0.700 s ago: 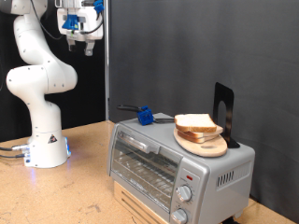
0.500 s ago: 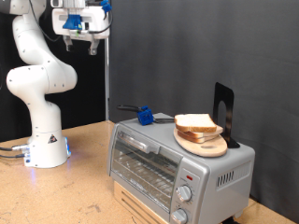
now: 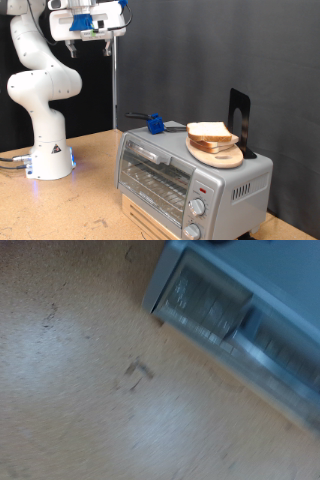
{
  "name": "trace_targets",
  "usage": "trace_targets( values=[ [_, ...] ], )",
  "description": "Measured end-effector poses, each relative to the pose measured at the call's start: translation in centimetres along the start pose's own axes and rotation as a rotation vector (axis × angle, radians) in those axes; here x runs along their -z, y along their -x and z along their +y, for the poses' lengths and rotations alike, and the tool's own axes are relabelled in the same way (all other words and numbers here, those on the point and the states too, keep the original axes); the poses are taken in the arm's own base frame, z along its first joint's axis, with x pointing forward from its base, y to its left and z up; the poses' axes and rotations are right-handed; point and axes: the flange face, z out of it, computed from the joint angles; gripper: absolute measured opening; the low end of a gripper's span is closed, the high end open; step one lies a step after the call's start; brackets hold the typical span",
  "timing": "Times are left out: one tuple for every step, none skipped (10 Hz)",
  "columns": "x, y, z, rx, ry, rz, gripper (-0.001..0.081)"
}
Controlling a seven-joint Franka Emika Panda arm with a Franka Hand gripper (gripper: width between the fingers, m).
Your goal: Make a piece of toast with the oven
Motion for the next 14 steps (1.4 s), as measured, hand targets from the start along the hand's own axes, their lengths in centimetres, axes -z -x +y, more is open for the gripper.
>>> trace_targets(
  values=[
    [-0.1, 0.0, -0.2, 0.124, 0.004, -0.044, 0.0682],
    [-0.4, 0.2, -1.0, 0.250, -0.019, -0.070, 0.0682],
    [-1.1, 0.7, -2.3, 0.374, -0.060, -0.079, 0.0682],
    [-1.9, 1.2, -3.2, 0.469, -0.081, -0.082, 0.0682],
    [-1.9, 1.0, -3.1, 0.433, -0.069, -0.083, 0.0682],
    [-2.1, 1.1, -2.9, 0.498, -0.053, -0.123, 0.0682],
    [-2.2, 0.9, -3.0, 0.600, -0.061, -0.181, 0.0682],
    [-2.4, 0.9, -3.4, 0.698, -0.091, -0.228, 0.0682],
    [-2.5, 0.8, -3.9, 0.768, -0.132, -0.242, 0.0682],
    [-2.8, 1.0, -4.6, 0.794, -0.168, -0.232, 0.0682],
    [-3.4, 1.2, -5.4, 0.792, -0.187, -0.217, 0.0682],
    [-4.2, 1.4, -6.2, 0.786, -0.185, -0.207, 0.0682],
    [-4.9, 1.5, -6.9, 0.782, -0.173, -0.201, 0.0682],
    [-5.4, 1.6, -7.3, 0.779, -0.162, -0.199, 0.0682]
  ],
)
